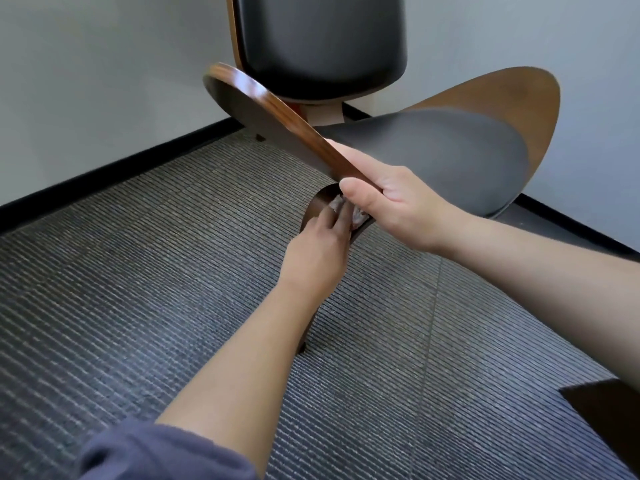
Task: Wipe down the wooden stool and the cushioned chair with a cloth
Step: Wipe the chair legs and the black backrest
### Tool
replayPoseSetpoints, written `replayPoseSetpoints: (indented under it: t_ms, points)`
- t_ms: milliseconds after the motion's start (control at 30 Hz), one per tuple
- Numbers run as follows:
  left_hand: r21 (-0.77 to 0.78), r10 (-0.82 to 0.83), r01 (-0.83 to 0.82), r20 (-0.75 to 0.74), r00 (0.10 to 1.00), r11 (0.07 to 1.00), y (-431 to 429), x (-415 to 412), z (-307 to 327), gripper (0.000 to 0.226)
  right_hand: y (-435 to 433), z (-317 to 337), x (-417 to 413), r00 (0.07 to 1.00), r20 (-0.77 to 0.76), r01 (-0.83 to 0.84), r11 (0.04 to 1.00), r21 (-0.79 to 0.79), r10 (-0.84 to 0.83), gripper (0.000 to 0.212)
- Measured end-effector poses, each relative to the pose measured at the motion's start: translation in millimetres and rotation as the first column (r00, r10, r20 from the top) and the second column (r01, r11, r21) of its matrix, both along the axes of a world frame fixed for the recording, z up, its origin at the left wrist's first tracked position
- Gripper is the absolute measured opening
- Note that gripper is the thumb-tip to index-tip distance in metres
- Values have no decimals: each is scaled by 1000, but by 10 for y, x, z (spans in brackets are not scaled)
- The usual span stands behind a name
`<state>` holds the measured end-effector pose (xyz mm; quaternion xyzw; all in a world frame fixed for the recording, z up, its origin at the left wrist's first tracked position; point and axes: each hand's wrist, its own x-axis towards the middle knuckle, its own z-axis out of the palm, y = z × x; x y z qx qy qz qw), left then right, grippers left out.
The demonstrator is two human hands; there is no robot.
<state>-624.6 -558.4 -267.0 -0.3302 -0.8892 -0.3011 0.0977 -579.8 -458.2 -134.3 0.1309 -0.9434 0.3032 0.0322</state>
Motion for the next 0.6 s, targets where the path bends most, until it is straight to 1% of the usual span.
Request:
replayPoseSetpoints:
  t_ms: [67, 100, 200, 233, 267, 367, 400, 500, 600]
  points:
    - [31, 78, -80, 69, 995, 996, -47, -61, -46, 56, -8, -3, 5, 1000, -9, -1, 1000, -4, 1, 52]
    - [41, 91, -95, 91, 992, 995, -62, -85, -57, 58, -9, -7, 12, 1000, -13, 1, 1000, -6, -1, 52]
    - [40, -23, 22, 6, 1000, 999, -47, 26, -104, 56, -16, -6, 19, 1000, -14, 5, 1000, -9, -5, 52]
    - [53, -33, 32, 5, 999, 998, -51, 57, -129, 56, -28, -4, 19, 1000, -15, 5, 1000, -8, -5, 52]
    - [75, -16, 13, 37, 999, 997, -58, 46, -157, 57, -33, -2, 18, 1000, -21, 4, 1000, -6, -4, 52]
    - [154, 82, -110, 180, 980, 982, -63, -34, -177, 59, -33, 1, 25, 1000, -27, 4, 1000, -9, -4, 49]
    - [163, 81, -111, 180, 980, 980, -58, -11, -165, 58, -35, 1, 24, 1000, -25, 4, 1000, -8, -4, 48]
    - [181, 19, -37, 99, 995, 983, -39, 120, -180, 58, -38, -6, 29, 999, -33, 6, 1000, -3, -6, 49]
    - [179, 88, -115, 150, 985, 977, 6, 38, -176, 58, -44, -9, 27, 999, -45, 8, 1000, -2, -8, 48]
